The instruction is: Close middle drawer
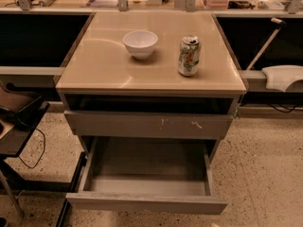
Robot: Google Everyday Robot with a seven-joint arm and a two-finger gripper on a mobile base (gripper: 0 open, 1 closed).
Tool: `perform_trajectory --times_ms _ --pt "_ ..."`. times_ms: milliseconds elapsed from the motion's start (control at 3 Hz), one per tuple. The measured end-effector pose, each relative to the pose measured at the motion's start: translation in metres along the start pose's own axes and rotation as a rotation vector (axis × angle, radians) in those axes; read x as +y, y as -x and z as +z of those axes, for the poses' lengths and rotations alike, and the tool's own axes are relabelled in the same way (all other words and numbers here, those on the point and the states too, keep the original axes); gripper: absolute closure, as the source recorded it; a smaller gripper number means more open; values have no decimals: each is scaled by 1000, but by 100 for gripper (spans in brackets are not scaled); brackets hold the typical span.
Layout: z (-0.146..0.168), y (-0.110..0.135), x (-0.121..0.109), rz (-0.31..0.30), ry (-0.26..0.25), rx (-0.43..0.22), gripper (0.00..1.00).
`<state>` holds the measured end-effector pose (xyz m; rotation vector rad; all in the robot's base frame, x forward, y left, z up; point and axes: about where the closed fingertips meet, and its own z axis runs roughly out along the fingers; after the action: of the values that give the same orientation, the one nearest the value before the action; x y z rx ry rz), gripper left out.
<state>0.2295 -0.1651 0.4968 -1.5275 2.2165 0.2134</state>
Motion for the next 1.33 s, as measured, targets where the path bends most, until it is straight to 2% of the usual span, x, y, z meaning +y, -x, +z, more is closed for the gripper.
perform_trajectory --times_ms 333,667,1000,1333 --pt "38 -26 14 11 23 -25 0" --pt "71 -33 3 9 39 -32 0" --pt "111 -21 -22 5 91 -47 0" --pt "157 -4 -73 34 132 -32 0"
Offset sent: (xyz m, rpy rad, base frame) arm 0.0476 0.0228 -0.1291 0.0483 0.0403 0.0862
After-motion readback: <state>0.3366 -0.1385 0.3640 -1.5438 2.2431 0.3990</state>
